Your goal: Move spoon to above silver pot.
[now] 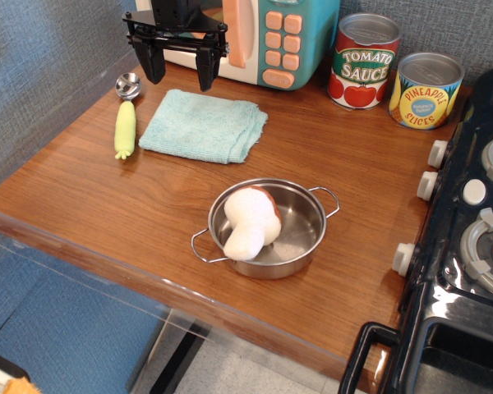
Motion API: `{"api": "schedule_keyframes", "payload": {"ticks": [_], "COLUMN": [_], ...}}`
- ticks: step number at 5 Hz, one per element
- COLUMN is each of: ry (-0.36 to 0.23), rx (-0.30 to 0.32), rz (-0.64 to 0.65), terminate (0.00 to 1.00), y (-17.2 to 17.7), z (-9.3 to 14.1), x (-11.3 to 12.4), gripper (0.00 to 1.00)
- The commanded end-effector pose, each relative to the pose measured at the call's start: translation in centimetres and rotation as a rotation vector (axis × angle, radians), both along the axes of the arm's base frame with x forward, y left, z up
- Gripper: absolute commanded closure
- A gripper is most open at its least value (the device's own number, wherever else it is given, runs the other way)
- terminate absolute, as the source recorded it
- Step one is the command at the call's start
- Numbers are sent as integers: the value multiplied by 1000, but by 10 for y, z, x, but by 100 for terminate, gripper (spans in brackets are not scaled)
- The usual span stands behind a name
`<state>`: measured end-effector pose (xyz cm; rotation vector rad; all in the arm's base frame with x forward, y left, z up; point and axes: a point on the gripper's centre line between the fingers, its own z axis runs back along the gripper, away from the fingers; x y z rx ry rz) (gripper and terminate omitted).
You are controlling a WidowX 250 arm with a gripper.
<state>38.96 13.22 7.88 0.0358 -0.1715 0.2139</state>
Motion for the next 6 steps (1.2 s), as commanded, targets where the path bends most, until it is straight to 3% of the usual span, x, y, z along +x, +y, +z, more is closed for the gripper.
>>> {"api": "schedule_keyframes", "payload": {"ticks": [1, 2, 4, 6], "ry": [0, -2, 19, 67], "rx": [0, 3, 66, 80], "rz": [0, 37, 199, 314], "terminate": [0, 0, 0, 0], "y": [0, 14, 64, 88], "z": [0, 0, -6, -30], "x": [0, -3, -23, -26], "gripper": [0, 0, 0, 0]}}
